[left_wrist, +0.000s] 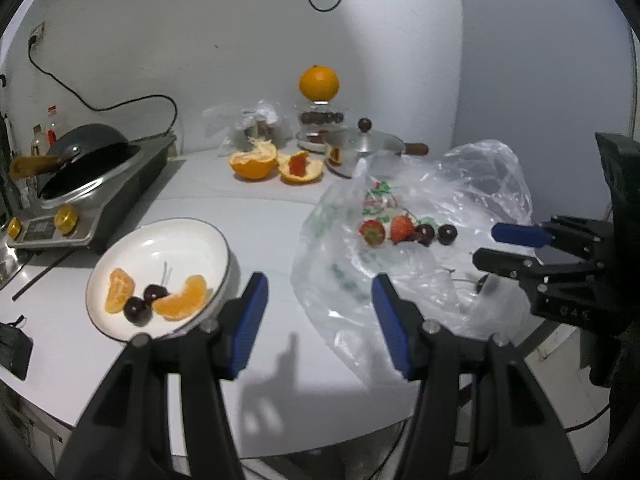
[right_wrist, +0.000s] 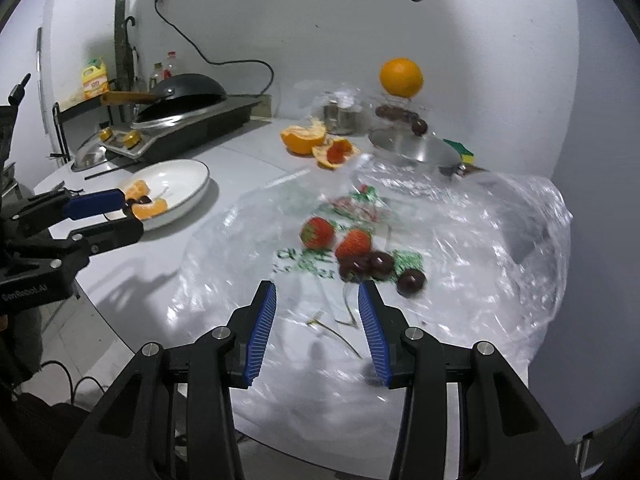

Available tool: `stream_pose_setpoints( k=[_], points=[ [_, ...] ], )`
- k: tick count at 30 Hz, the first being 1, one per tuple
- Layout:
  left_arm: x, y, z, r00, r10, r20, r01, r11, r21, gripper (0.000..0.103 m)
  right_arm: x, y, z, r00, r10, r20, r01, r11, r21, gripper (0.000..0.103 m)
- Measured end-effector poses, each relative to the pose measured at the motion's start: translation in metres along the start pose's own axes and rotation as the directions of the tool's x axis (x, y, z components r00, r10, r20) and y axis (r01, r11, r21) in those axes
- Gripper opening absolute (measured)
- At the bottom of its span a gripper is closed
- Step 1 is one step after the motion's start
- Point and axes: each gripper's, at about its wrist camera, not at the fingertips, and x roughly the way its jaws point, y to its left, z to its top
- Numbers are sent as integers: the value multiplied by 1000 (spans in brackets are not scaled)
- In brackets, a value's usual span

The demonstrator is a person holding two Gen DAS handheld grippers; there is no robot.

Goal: Organize fruits
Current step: 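Withdraw both open grippers from the plate back toward the bag, then lower the right gripper around a dark cherry and close on it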

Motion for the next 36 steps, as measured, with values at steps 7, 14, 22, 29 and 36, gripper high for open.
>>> stream_pose_setpoints(
  k=[7, 14, 22, 29, 36],
  points=[
    [6, -21, -1, 1000, -20, -17, 21, 999, 29, 56, 12, -16, -17, 998, -18, -57, 19, 999, 28, 45],
    [11, -36, 1, 999, -31, -25, 32, 998, 46, 56, 25, -34, -33, 989, -11, -145, 19, 998, 59, 45],
    [17, -50, 0, 998, -46, -41, 48, 996, 68, 56, 25, -41, -48, 983, 5, -182, 11, 996, 88, 45],
    [17, -50, 2, 998, -43, -39, 46, 996, 76, 56, 30, -48, -46, 979, 19, -201, 6, 992, 123, 45],
    [13, -50, 5, 999, -37, -29, 39, 997, 73, 56, 39, -50, -41, 974, 21, -224, 9, 991, 134, 37]
  ],
)
